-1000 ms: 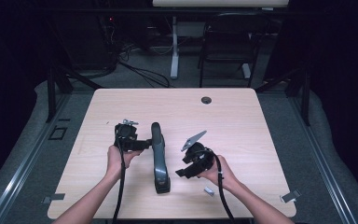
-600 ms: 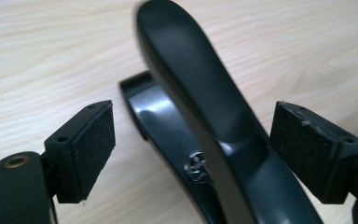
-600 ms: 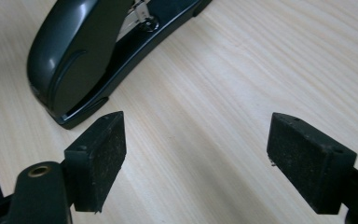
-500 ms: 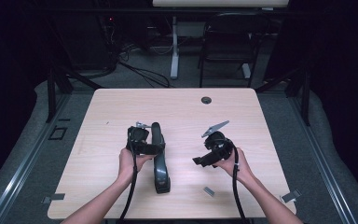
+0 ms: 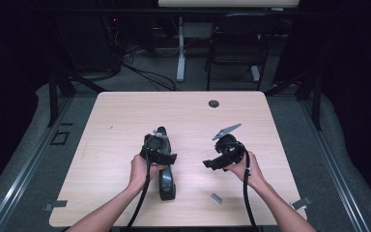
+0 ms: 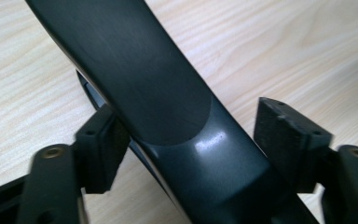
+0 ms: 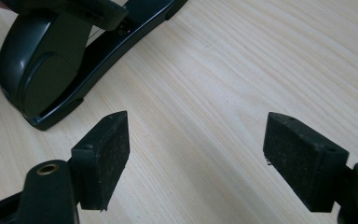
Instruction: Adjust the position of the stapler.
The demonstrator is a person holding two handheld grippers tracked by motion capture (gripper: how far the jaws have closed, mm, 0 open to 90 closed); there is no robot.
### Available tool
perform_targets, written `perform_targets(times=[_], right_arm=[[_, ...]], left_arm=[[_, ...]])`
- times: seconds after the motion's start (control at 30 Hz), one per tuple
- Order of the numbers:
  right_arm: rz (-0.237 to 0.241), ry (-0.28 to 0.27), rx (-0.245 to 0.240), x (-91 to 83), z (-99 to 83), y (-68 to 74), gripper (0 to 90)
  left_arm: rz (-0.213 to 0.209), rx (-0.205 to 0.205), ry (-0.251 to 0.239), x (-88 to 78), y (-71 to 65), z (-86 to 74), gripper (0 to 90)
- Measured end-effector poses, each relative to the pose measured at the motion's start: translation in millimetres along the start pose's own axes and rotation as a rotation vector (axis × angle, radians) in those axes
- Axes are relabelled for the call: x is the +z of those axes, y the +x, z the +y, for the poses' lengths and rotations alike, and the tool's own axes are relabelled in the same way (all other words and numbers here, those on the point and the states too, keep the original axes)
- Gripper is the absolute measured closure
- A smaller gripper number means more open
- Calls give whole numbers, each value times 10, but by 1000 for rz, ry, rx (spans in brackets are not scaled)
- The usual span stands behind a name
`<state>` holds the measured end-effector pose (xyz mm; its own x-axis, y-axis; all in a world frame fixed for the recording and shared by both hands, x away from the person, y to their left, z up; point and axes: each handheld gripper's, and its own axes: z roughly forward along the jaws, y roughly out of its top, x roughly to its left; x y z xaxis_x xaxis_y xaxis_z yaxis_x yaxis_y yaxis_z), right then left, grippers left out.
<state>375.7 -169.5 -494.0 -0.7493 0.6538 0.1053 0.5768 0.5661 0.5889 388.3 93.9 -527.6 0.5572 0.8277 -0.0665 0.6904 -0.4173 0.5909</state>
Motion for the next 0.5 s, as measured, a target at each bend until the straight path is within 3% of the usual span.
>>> perform_targets(times=[0.13,0.5], right_arm=[[-1,-4,-2,-13,-5,-8,227],[2,-5,1,-11,-17,-35,236]], left_arm=[[-40,-4,-8,-8,30,1,402],[-170,116,3,-12,-38,13,508]])
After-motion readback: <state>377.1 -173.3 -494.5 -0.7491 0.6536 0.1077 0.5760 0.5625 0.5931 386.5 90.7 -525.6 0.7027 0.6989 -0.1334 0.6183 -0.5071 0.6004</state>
